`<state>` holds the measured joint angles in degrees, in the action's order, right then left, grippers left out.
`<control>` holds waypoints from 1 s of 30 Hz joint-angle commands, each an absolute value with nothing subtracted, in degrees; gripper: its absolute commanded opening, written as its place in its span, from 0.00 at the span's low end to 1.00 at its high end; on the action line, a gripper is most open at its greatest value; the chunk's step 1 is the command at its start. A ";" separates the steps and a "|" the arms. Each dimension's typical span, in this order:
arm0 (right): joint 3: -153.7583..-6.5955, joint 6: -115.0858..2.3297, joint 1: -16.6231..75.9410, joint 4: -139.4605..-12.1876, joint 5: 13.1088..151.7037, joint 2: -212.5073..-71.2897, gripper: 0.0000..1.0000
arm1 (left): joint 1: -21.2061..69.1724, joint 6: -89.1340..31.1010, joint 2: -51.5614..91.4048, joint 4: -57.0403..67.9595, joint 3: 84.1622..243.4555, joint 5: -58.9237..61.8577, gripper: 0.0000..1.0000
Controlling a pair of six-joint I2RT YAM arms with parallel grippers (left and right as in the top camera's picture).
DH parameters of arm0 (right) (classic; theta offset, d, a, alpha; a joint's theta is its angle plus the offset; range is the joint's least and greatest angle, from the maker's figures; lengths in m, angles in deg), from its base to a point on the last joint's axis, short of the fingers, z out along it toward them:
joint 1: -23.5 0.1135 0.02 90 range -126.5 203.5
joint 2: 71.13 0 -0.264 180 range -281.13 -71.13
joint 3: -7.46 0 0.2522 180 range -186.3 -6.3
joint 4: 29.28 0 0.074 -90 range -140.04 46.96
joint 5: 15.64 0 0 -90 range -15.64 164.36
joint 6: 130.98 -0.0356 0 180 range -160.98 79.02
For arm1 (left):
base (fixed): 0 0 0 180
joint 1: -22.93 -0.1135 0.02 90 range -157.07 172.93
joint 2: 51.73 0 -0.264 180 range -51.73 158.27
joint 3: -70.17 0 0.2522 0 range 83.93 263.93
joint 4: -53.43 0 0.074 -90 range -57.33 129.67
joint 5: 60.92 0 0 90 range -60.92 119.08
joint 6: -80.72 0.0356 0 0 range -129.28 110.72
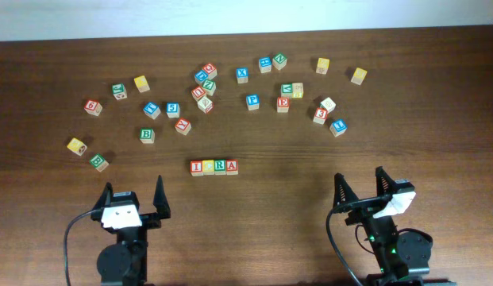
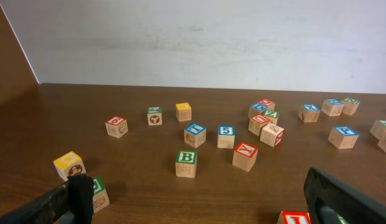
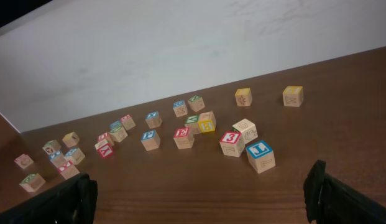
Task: Spell out ICRA
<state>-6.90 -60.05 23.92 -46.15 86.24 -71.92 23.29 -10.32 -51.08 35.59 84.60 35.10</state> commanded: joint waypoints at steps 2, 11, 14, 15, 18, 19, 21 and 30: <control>-6.62 -59.85 24.29 -46.63 86.13 -71.31 0.98 | 23.51 -9.42 -51.32 35.33 84.47 34.93 0.99; -6.62 -59.85 23.11 -46.59 86.15 -71.31 0.98 | 23.51 -9.42 -51.32 35.31 84.47 34.93 0.99; -6.62 -59.83 23.03 -46.57 86.15 -71.33 0.98 | 23.51 -9.42 -51.32 35.31 84.47 34.93 0.99; -6.62 -59.85 23.05 -46.57 86.15 -71.33 0.98 | 23.51 -9.42 -51.32 35.31 84.47 34.93 0.99; -6.62 -59.85 23.05 -46.57 86.15 -71.33 0.98 | 23.51 -9.42 -51.32 35.31 84.47 34.93 0.99; -6.62 -59.83 23.05 -46.57 86.15 -71.33 0.98 | 23.51 -9.42 -51.32 35.31 84.47 34.93 0.99; -6.62 -59.85 23.05 -46.57 86.15 -71.33 0.98 | 23.51 -9.42 -51.32 35.33 84.47 34.93 0.99; -6.62 -59.83 23.05 -46.50 85.87 -71.33 0.98 | 23.51 -9.42 -51.32 35.31 84.47 34.91 0.99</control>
<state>-6.90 -60.05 23.38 -46.18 86.24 -71.92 23.29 -10.32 -51.08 35.59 84.60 35.10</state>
